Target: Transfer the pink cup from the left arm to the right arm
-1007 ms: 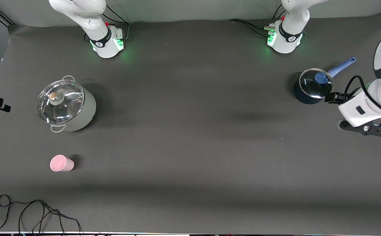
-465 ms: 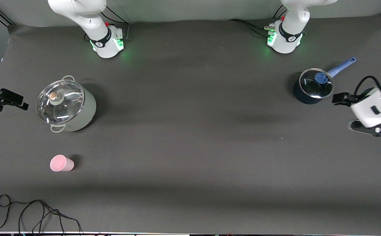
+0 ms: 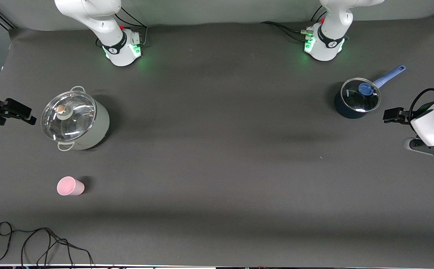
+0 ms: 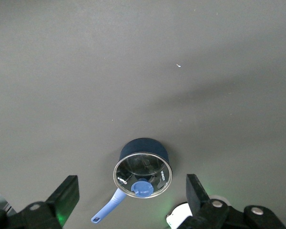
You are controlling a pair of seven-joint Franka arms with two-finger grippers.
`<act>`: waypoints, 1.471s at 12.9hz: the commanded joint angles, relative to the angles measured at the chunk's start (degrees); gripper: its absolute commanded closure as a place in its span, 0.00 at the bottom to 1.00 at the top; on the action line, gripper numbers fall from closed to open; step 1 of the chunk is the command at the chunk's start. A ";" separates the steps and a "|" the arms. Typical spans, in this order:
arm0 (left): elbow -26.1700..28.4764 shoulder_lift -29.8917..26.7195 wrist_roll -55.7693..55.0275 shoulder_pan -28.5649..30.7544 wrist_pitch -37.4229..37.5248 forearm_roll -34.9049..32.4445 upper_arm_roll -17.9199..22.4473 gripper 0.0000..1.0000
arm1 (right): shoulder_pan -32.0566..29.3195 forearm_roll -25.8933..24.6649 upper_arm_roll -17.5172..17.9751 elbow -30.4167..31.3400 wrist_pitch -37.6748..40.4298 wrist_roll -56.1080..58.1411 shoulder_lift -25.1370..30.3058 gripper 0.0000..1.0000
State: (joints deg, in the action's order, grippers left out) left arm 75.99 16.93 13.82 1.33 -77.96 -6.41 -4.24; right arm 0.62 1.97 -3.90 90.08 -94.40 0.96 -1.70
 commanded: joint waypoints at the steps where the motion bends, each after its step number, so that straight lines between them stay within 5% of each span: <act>1: 8.97 -6.89 0.68 -1.41 -5.69 0.78 1.16 0.00 | 0.09 -1.00 -0.05 1.06 -1.48 -1.05 0.20 0.00; 4: 15.58 -11.30 0.68 -6.67 -11.50 0.87 6.59 0.00 | 0.17 -0.92 0.12 1.15 -1.58 -0.96 0.20 0.00; 8: 21.38 -15.08 0.59 -8.53 -18.70 0.87 7.05 0.00 | 0.17 -0.91 0.04 0.54 -0.87 -0.26 0.38 0.00; 19: 13.85 -15.09 -0.29 -10.12 -13.65 4.83 6.88 0.00 | 0.09 -1.35 -0.23 -0.16 2.38 8.09 0.64 0.00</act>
State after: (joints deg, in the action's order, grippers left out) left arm 92.70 1.90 13.76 -7.96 -95.20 -2.26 1.76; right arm 0.56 1.42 -3.97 90.48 -93.21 7.72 -1.59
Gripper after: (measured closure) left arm 0.000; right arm 0.000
